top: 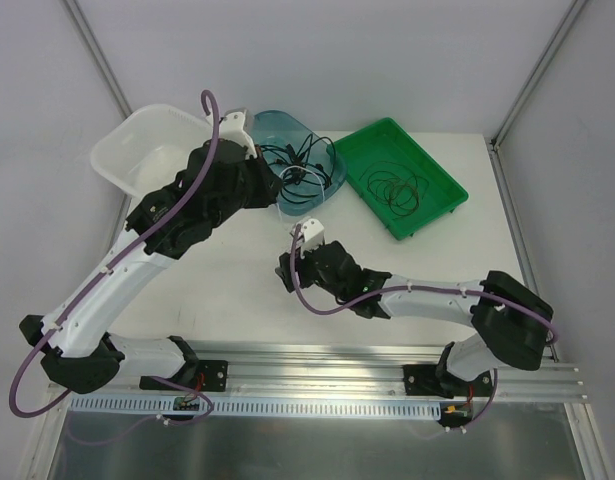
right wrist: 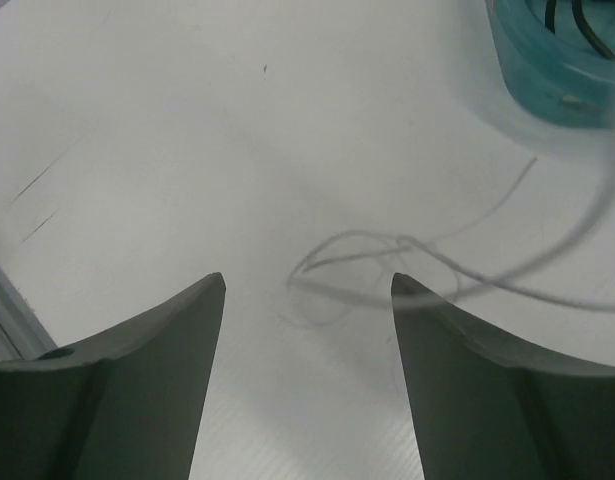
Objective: Untangle the cables
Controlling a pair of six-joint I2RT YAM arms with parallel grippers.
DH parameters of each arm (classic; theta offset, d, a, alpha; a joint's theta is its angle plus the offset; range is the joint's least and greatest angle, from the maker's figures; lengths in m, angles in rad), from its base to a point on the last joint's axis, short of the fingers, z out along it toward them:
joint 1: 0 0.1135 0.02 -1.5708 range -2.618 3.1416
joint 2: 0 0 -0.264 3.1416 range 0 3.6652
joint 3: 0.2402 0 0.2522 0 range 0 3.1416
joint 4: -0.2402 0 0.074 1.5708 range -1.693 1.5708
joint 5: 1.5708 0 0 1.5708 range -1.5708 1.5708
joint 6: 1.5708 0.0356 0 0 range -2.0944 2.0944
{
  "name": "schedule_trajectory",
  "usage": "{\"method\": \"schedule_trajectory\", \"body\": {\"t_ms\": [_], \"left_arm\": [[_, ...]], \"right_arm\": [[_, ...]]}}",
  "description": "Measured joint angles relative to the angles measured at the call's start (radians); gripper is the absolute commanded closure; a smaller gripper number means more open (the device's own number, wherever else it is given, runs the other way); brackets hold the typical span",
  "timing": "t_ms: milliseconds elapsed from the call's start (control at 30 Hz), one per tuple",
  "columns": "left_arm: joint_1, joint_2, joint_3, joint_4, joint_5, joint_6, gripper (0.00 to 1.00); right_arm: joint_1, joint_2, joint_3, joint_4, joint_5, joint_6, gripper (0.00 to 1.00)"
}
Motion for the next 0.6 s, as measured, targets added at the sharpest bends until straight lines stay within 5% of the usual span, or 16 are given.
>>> {"method": "schedule_trajectory", "body": {"t_ms": [600], "left_arm": [[0.025,0.002,0.100,-0.003,-0.006,0.016,1.00]], "right_arm": [[0.048,0.182,0.084,0.026,0.208,-0.004,0.35]]}}
